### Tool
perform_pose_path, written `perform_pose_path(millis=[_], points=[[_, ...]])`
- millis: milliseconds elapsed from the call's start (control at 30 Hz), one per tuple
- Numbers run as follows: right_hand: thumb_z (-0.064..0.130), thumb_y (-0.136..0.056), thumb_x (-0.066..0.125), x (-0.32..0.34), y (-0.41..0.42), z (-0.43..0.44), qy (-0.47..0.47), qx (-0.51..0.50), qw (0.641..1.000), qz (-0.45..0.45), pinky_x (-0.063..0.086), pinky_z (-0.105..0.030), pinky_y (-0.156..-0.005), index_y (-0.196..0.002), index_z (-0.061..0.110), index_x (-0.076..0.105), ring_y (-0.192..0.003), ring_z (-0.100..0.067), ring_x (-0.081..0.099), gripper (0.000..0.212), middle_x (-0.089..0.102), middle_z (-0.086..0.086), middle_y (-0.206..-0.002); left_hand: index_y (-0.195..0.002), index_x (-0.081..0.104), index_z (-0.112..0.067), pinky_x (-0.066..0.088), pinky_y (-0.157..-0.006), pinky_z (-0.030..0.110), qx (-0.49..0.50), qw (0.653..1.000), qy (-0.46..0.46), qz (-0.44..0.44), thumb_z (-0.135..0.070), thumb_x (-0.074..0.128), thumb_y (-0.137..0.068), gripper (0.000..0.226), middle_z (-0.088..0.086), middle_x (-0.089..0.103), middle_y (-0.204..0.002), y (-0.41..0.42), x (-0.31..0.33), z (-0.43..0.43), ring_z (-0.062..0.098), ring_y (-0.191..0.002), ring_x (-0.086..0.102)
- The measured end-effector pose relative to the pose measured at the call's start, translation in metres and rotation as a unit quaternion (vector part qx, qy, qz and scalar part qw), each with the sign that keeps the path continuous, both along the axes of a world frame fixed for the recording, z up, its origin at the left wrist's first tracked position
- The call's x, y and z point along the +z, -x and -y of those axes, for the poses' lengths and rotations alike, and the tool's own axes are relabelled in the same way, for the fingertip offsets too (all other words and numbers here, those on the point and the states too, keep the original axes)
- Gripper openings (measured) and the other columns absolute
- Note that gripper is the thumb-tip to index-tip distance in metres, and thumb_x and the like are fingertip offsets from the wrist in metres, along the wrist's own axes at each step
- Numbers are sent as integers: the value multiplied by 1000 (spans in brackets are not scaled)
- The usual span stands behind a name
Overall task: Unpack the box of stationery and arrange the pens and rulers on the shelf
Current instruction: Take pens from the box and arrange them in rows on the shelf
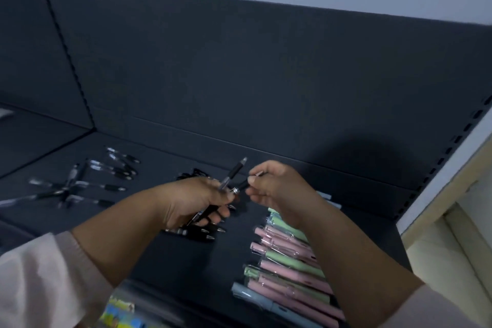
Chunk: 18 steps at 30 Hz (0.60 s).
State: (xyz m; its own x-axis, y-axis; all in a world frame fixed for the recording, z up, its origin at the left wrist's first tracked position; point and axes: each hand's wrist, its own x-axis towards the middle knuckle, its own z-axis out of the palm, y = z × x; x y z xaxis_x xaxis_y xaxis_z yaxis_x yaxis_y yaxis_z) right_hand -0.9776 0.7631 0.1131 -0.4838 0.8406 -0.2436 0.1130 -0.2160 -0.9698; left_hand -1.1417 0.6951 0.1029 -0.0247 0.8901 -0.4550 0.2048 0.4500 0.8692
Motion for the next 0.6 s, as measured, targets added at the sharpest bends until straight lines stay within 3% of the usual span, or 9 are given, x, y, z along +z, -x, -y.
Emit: perform_pose_path(millis=[100, 133, 200, 267, 333, 467, 533, 600], points=[[-5, -91, 54, -11, 22, -1, 37, -11, 999, -10, 55, -23, -64, -85, 7, 55, -72, -17, 64, 14, 60, -9, -80, -100, 68, -16, 49, -86, 30, 105, 989, -78, -73, -21, 56, -95, 14, 1, 70, -94, 37, -10, 10, 16, -88, 64], [-7, -91, 53, -16, 28, -1, 47, -16, 999, -7, 56, -25, -67, -84, 6, 54, -74, -18, 65, 15, 60, -10, -81, -104, 68, -16, 49, -88, 27, 139, 976, -109, -128, -22, 57, -94, 16, 1, 70, -101, 50, -13, 14, 16, -95, 62], [-9, -89, 52, -25, 40, 1, 44, -25, 999, 19, 56, -26, -69, -83, 5, 54, -77, -20, 66, 16, 60, -12, -81, -107, 64, -18, 47, -75, 19, 179, 939, -144, -256, -22, 54, -96, 16, 3, 66, -102, 72, -12, 30, 16, -95, 58], [-10, -87, 53, -32, 53, 4, 33, -31, 997, 55, 57, -28, -71, -83, 5, 54, -78, -21, 65, 16, 60, -13, -82, -105, 63, -18, 41, -71, 24, 157, 903, -151, -370, -26, 52, -96, 16, 2, 64, -91, 91, -11, 45, 17, -87, 57], [-9, -85, 54, -39, 64, 8, 8, -42, 993, 114, 58, -34, -79, -80, 8, 56, -80, -23, 64, 18, 61, -12, -81, -99, 62, -16, 39, -69, 27, 116, 883, -144, -432, -33, 53, -95, 20, 1, 63, -83, 105, -13, 57, 19, -81, 57], [6, -82, 59, -39, 84, 18, -172, -43, 939, 293, 49, -27, -75, -79, 24, 57, -77, -13, 59, 19, 62, 5, -79, -92, 53, -18, 42, -70, 31, 45, 842, -131, -522, -51, 46, -93, 34, 4, 59, -89, 126, -17, 70, 24, -86, 57], [11, -85, 59, -35, 103, 30, -230, -38, 930, 285, 48, -25, -79, -89, 27, 60, -82, -10, 59, 16, 62, 9, -86, -95, 50, -19, 43, -77, 32, 14, 825, -156, -542, -47, 40, -96, 30, 6, 56, -99, 139, -17, 77, 26, -95, 57], [18, -88, 60, -28, 131, 48, -240, -3, 944, 227, 46, -24, -89, -109, 23, 63, -95, -8, 59, 22, 64, 7, -104, -103, 52, -18, 45, -83, 33, -31, 811, -170, -558, -41, 37, -98, 28, 7, 53, -106, 158, -18, 85, 27, -99, 56]])
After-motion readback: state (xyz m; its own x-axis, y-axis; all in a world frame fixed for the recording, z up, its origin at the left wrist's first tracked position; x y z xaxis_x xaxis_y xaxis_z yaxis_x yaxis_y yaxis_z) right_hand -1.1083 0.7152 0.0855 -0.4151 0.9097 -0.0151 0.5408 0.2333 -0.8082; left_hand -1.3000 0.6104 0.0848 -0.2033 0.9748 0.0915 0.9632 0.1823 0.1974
